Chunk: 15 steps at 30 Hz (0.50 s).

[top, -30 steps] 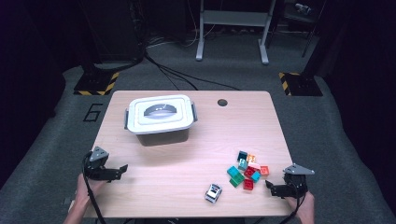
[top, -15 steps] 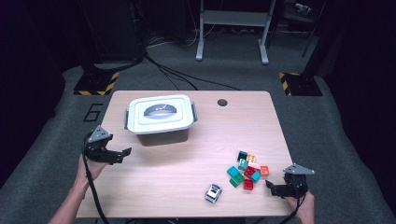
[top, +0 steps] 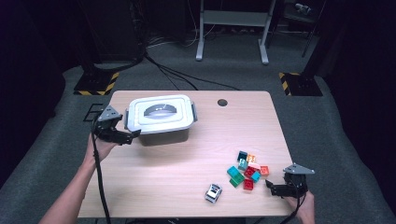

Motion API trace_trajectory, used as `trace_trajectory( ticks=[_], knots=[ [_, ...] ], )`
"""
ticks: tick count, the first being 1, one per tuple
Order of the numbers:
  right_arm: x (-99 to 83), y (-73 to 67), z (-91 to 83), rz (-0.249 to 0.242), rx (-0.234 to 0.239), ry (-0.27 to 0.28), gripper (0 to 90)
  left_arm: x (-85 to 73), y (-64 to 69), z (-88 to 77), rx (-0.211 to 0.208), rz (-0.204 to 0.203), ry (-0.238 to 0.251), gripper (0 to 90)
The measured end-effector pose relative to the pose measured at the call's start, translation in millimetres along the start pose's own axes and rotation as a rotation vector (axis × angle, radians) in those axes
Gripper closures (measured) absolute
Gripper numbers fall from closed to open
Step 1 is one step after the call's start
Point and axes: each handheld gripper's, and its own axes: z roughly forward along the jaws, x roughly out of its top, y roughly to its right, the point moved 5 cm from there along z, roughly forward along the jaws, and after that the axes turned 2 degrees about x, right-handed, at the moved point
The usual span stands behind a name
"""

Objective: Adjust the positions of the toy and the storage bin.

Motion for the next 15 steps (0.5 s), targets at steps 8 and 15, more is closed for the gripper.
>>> trace_trajectory(
  ticks=[8, 15],
  knots=[
    [0.1, 0.3, -0.2, 0.001, 0.002, 0.003, 0.5, 23.2, 0.0, 30.0, -0.030, 0.054, -0.013, 6.7],
    [-0.1, 0.0, -0.4, 0.008, 0.000, 0.001, 0.8, 36.7, -7.6, 54.4, -0.057, 0.070, -0.034, 23.8]
  ],
)
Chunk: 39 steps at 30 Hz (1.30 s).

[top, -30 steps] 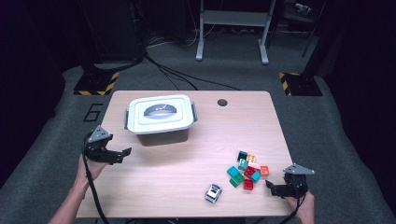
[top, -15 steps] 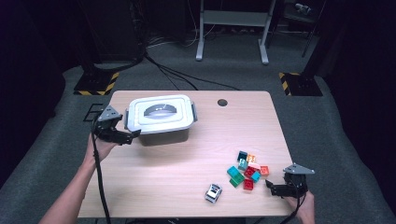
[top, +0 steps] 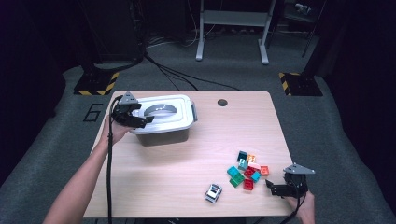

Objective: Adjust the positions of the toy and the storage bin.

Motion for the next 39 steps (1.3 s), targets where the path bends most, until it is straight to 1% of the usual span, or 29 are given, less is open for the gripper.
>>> trace_trajectory(
  ticks=[1, 3, 4, 6, 7, 9, 10, 11, 12, 13, 14, 15, 19, 21, 25, 26, 28, 30, 32, 33, 34, 35, 37, 38, 39],
  knots=[
    [0.0, 0.1, 0.0, -0.002, 0.000, 0.000, 0.9, 1.1, -1.3, 2.6, 0.005, 0.008, -0.001, 25.9],
    [0.0, 0.1, 0.0, -0.001, 0.000, 0.001, 1.0, 2.7, -3.6, 8.1, -0.002, 0.008, -0.017, 34.7],
    [0.0, 0.2, 0.0, -0.001, 0.000, 0.001, 1.0, 3.7, -4.4, 10.2, -0.003, 0.007, -0.020, 35.3],
    [0.0, 0.2, 0.0, -0.001, 0.000, 0.001, 1.0, 5.9, -6.4, 14.6, -0.018, 0.007, -0.025, 40.8],
    [0.0, 0.2, 0.0, -0.001, 0.000, 0.001, 1.1, 6.6, -7.4, 16.0, -0.011, 0.008, -0.027, 42.9],
    [0.1, 0.2, 0.0, 0.000, -0.001, 0.001, 1.1, 6.0, -8.2, 20.2, -0.029, 0.014, -0.043, 45.0],
    [0.1, 0.7, 0.1, -0.005, 0.000, 0.003, 1.2, 5.2, -9.2, 22.5, -0.031, 0.015, -0.061, 47.3],
    [0.1, 0.6, 0.0, -0.004, 0.000, 0.003, 1.3, 4.5, -8.2, 24.5, -0.037, 0.010, -0.060, 50.5],
    [0.1, 0.6, 0.0, -0.005, 0.000, 0.003, 1.3, 4.4, -8.3, 25.2, -0.031, 0.020, -0.060, 51.2],
    [0.1, 0.8, -0.1, -0.004, -0.001, 0.003, 1.6, 4.7, -7.9, 25.1, -0.037, 0.021, -0.063, 52.0],
    [0.1, 0.8, -0.1, -0.004, -0.002, 0.003, 1.5, 4.7, -7.1, 25.2, -0.034, 0.035, -0.063, 52.4],
    [0.1, 0.8, -0.1, -0.004, -0.002, 0.004, 1.6, 4.7, -6.0, 24.6, -0.038, 0.039, -0.069, 53.5],
    [0.1, 0.9, -0.1, -0.003, -0.003, 0.005, 1.8, 5.2, 0.8, 23.1, -0.046, 0.072, -0.082, 56.3],
    [-0.1, 0.5, -0.3, 0.004, -0.005, 0.004, 2.2, 5.7, 6.0, 22.4, -0.059, 0.070, -0.087, 57.1],
    [0.1, 0.8, -0.4, 0.006, -0.007, 0.008, 2.6, 6.6, 17.2, 20.9, -0.061, 0.086, -0.092, 59.0],
    [0.2, 1.0, -0.3, 0.004, -0.008, 0.009, 2.6, 6.8, 22.7, 20.1, -0.064, 0.080, -0.096, 59.4],
    [0.3, 1.3, -0.2, 0.003, -0.008, 0.011, 2.6, 6.9, 28.7, 19.0, -0.069, 0.081, -0.092, 60.4],
    [0.3, 1.2, -0.2, 0.003, -0.008, 0.011, 2.6, 7.8, 35.5, 17.1, -0.072, 0.088, -0.101, 60.9],
    [0.3, 1.3, -0.3, 0.004, -0.007, 0.011, 2.7, 11.2, 40.3, 15.7, -0.078, 0.094, -0.085, 59.1],
    [0.3, 1.3, -0.3, 0.004, -0.007, 0.011, 2.9, 15.3, 41.7, 15.0, -0.077, 0.092, -0.069, 56.4],
    [0.4, 1.7, -0.4, 0.005, -0.006, 0.013, 3.0, 19.1, 42.2, 14.2, -0.084, 0.093, -0.058, 51.7],
    [0.3, 1.8, -0.4, 0.008, -0.005, 0.013, 3.0, 23.1, 42.1, 14.9, -0.089, 0.094, -0.057, 51.1],
    [0.3, 1.8, -0.8, 0.008, 0.002, 0.008, 3.1, 29.5, 41.1, 16.7, -0.089, 0.109, -0.066, 49.0],
    [0.3, 1.7, -0.8, 0.009, 0.001, 0.009, 3.2, 32.2, 41.3, 19.1, -0.082, 0.111, -0.064, 49.1],
    [0.4, 1.8, -0.6, 0.008, -0.006, 0.012, 3.3, 34.1, 41.1, 21.4, -0.085, 0.111, -0.080, 49.1]
  ],
)
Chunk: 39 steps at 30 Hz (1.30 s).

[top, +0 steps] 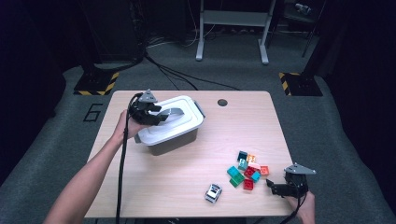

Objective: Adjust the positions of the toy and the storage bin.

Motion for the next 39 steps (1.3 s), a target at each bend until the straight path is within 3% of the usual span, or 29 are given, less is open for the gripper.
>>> trace_trajectory(
  ticks=[4, 6, 13, 25, 31, 35, 39],
  knots=[
    [-0.3, -0.1, -0.7, 0.006, 0.005, -0.006, 3.4, 2.2, 2.7, 8.4, -0.010, 0.025, -0.048, 55.1],
    [-0.4, -0.3, -0.8, 0.012, 0.004, -0.001, 3.4, 2.9, 3.9, 10.6, -0.007, 0.044, -0.049, 61.7],
    [0.0, 1.1, -0.7, 0.002, 0.001, 0.005, 4.0, 7.8, 18.2, 13.5, -0.007, 0.045, -0.047, 65.8],
    [0.0, 0.8, -0.5, 0.004, -0.005, 0.006, 5.2, 17.5, 46.1, 19.3, 0.030, -0.080, -0.049, 66.7],
    [0.0, 1.1, -0.6, 0.004, -0.007, 0.008, 5.5, 22.8, 60.9, 22.1, 0.042, -0.109, -0.049, 66.8],
    [0.0, 1.2, -0.8, 0.004, -0.004, 0.008, 5.3, 25.7, 67.8, 23.8, 0.051, -0.108, -0.048, 66.8],
    [0.0, 1.0, -0.6, 0.002, -0.006, 0.007, 5.3, 29.6, 76.3, 27.2, 0.040, -0.126, -0.040, 66.9]
  ],
)
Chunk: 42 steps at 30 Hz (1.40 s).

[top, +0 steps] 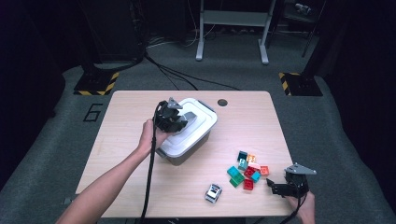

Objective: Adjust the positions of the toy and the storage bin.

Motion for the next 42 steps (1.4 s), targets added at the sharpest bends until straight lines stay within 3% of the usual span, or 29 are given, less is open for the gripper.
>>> trace_trajectory(
  ticks=[8, 12, 28, 34, 42],
  knots=[
    [0.0, 0.1, 0.0, -0.006, -0.001, -0.002, 5.3, 6.8, 22.2, 4.5, -0.002, -0.001, 0.001, 66.9],
    [0.0, -0.1, 0.1, -0.007, -0.001, -0.001, 5.3, 8.4, 26.4, 5.6, 0.002, -0.011, -0.003, 66.9],
    [-0.3, -0.7, -0.2, 0.000, -0.004, -0.004, 5.3, 6.2, 40.8, 4.4, 0.020, -0.113, 0.007, 66.9],
    [-0.2, -0.8, -0.1, 0.003, -0.006, -0.003, 5.3, 5.1, 47.1, 5.5, 0.016, -0.166, 0.035, 67.0],
    [-0.2, -0.9, -0.1, 0.003, -0.008, -0.003, 5.3, 5.4, 52.3, 4.4, 0.045, -0.141, 0.029, 67.1]
  ],
)
